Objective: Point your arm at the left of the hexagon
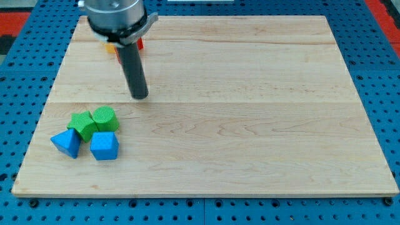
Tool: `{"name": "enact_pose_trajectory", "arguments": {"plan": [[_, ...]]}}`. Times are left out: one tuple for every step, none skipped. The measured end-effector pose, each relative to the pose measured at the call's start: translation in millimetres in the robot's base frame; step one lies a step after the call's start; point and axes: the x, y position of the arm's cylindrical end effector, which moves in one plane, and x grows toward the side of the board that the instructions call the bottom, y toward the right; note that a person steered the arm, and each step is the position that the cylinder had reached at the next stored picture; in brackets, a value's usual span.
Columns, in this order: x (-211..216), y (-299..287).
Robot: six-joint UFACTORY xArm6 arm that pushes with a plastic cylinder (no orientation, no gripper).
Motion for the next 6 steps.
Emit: {"name": "enact_pose_trajectory", "arguments": {"plan": [[-7.4, -61.1], [-4.9, -82.9], [-74.4, -99.7], [-111.9, -152.5], [-139.7, -138.2], [-110.0, -75.2]]}}
